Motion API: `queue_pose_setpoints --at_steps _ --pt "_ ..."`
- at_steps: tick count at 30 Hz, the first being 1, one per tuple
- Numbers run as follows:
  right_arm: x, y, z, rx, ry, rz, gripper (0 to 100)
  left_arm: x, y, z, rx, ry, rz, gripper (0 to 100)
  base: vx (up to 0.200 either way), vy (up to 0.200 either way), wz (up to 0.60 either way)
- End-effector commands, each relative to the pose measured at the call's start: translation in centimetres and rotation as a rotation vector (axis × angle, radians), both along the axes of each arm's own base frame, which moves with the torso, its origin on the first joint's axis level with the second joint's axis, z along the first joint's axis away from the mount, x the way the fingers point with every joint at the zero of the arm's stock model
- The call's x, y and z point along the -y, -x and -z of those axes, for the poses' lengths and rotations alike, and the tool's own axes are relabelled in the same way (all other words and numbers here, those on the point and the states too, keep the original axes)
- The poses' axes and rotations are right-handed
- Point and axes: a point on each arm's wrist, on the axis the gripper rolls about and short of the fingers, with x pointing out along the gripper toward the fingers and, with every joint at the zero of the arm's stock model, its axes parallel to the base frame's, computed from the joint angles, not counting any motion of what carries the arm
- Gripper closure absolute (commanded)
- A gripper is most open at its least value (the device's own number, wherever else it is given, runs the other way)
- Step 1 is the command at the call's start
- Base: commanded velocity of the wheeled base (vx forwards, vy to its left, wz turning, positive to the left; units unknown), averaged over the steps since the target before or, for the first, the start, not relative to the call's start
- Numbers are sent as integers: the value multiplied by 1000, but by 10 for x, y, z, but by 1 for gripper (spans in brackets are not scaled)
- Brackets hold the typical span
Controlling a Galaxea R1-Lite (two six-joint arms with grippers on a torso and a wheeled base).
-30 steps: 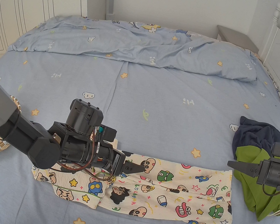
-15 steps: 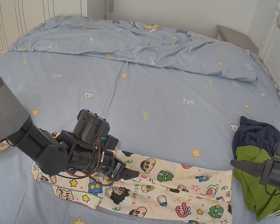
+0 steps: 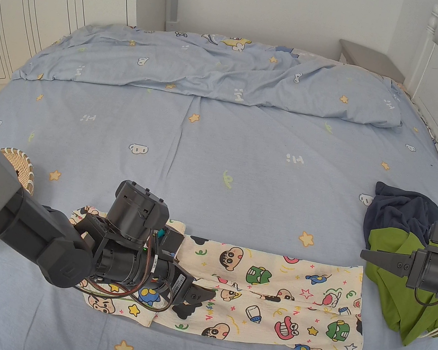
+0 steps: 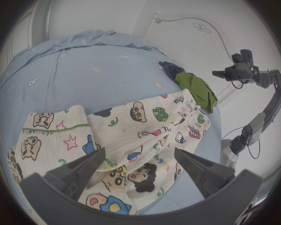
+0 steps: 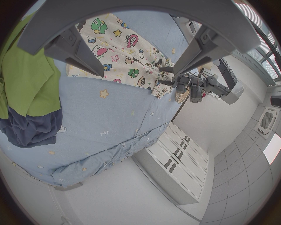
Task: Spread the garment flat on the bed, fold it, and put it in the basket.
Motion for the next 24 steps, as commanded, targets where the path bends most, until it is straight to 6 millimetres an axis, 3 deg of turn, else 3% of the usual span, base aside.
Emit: queue_pose_setpoints --at_steps 1,13,24 --pt "1 0 0 -1 0 3 0 -2 10 -7 -11 -14 10 0 0 0 0" --pt "-1 0 1 -4 0 -3 0 -7 18 -1 -32 -98 8 0 0 0 0" --pt "1 0 1 -5 0 3 0 -4 42 -41 37 15 34 0 0 0 0"
